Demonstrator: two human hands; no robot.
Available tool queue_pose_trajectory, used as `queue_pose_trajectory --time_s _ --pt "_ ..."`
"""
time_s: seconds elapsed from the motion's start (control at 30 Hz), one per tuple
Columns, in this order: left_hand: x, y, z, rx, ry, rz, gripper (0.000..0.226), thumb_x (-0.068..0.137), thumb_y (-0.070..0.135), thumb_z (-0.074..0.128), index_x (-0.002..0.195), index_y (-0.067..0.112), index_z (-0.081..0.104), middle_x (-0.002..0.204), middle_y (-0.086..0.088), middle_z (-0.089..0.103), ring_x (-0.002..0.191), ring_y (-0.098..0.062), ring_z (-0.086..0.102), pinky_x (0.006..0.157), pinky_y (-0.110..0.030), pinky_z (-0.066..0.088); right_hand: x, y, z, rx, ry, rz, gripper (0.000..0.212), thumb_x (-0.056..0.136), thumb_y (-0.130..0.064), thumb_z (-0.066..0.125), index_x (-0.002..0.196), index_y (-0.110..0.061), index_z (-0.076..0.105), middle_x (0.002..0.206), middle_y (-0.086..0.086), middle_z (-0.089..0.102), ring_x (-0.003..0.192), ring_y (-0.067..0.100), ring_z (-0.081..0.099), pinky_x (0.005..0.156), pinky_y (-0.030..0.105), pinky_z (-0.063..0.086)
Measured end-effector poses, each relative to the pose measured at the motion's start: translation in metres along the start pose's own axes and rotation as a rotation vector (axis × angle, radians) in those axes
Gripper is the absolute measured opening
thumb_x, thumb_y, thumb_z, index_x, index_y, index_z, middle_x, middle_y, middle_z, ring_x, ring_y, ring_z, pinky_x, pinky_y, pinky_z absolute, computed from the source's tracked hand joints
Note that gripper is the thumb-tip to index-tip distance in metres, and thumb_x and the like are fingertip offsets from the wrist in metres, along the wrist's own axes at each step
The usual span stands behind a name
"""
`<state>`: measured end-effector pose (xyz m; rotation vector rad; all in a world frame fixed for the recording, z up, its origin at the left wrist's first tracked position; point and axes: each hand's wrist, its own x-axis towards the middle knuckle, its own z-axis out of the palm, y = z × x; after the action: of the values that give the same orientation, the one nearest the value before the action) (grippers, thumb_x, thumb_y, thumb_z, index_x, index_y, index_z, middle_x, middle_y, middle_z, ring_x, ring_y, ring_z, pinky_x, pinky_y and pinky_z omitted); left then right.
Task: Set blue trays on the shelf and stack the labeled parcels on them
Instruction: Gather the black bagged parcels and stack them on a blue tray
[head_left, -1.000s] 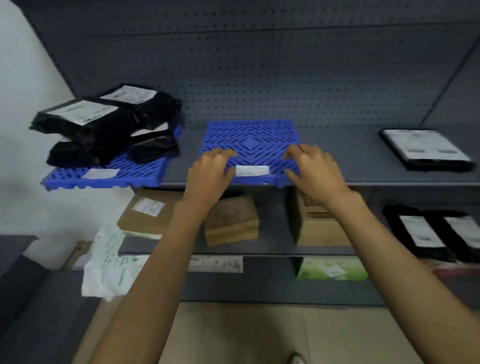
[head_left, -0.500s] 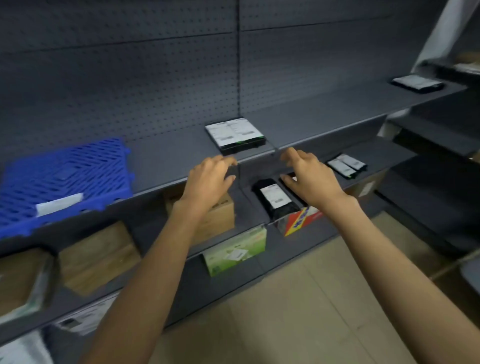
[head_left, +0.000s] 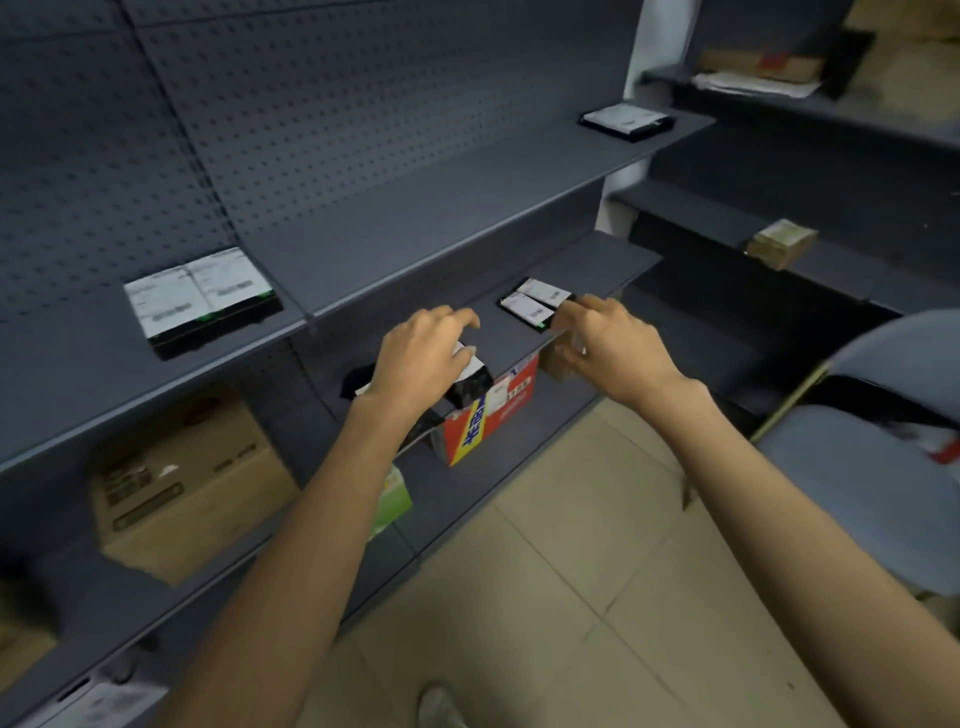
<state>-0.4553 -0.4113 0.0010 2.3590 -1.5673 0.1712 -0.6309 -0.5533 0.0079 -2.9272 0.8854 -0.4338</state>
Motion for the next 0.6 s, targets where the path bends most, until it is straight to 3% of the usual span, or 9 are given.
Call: queue_pose_trajectory --time_s 0.23,0.43,0.6 --pt "0.078 0.001 0.06 -0.058 -0.059 -0.025 0.034 0.093 0.027 0.063 0.127 0.022 0.059 0.116 -0.004 0.066 0.104 -0.023 0.062 0.076 -0.04 0.053 0.065 0.051 0.042 0.043 -0.09 0.003 0.031 0.092 -0.025 0.058 0.121 -0.018 0.054 0.117 0.004 0.057 0.112 0.028 0.053 0.07 0.039 0.047" --pt "0.125 -0.027 0.116 -0.098 -0.124 -0.142 0.033 0.091 0.024 0.066 0.123 0.02 0.06 0.115 -0.005 0.066 0.103 -0.025 0.064 0.073 -0.041 0.055 0.132 0.079 0.096 0.142 -0.211 -0.035 0.026 0.092 -0.022 0.056 0.118 -0.018 0.053 0.117 0.003 0.057 0.108 0.027 0.055 0.067 0.036 0.045" --pt "0.137 -0.05 0.157 -0.086 -0.182 -0.27 0.034 0.092 0.024 0.064 0.125 0.022 0.06 0.117 -0.005 0.065 0.105 -0.028 0.063 0.074 -0.042 0.053 0.17 0.096 0.139 0.238 -0.337 -0.051 0.025 0.092 -0.02 0.057 0.117 -0.021 0.054 0.114 0.001 0.059 0.106 0.026 0.057 0.074 0.038 0.049"
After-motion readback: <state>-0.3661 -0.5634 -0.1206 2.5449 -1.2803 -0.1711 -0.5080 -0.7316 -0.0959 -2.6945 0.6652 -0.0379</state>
